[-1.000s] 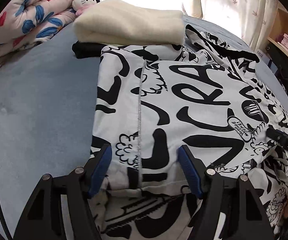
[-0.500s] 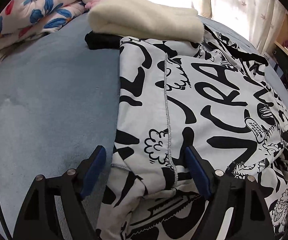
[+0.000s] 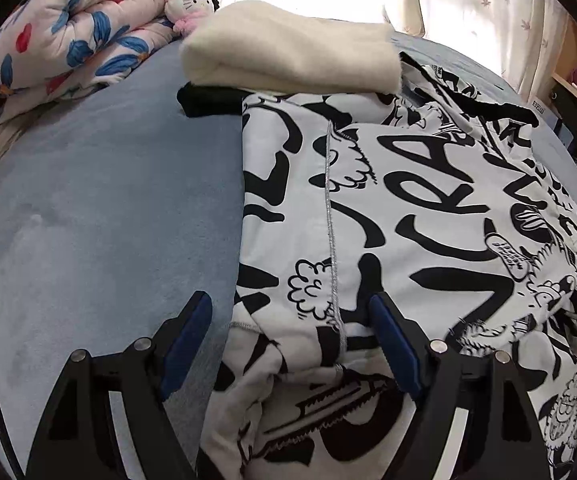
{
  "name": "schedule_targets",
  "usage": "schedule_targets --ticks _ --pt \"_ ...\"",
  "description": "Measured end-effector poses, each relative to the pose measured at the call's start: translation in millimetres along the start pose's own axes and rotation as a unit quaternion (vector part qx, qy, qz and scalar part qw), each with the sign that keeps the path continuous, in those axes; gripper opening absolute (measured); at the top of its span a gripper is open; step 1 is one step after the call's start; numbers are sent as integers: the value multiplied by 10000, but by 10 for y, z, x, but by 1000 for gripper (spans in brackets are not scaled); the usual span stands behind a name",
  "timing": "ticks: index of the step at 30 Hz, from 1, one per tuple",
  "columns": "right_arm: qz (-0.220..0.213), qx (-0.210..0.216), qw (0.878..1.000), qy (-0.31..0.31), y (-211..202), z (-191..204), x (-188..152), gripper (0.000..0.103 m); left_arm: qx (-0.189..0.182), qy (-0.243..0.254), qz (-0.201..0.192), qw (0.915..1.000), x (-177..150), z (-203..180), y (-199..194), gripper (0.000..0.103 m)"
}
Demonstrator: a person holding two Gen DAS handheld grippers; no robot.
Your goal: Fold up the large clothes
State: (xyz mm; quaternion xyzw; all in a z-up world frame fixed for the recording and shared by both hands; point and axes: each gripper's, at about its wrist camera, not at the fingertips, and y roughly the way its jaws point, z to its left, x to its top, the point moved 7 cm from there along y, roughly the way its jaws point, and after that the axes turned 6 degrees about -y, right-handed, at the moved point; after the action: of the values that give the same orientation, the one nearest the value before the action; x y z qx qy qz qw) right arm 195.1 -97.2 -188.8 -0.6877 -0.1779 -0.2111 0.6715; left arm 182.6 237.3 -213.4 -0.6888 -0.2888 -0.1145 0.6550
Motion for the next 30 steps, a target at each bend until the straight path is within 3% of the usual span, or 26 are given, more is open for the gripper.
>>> schedule_targets --ticks 18,23,30 --pt "-621 194 9977 194 -961 -231 -218 33 -281 346 -539 9975 -116 -227 -1192 80" --pt "-972 275 9948 157 -1311 -272 -278 42 -331 420 -684 9962 -209 -272 -1536 80" --pt "-1325 266 9908 76 -1731 -389 -468 43 -356 516 -840 9945 -400 -339 -1922 80"
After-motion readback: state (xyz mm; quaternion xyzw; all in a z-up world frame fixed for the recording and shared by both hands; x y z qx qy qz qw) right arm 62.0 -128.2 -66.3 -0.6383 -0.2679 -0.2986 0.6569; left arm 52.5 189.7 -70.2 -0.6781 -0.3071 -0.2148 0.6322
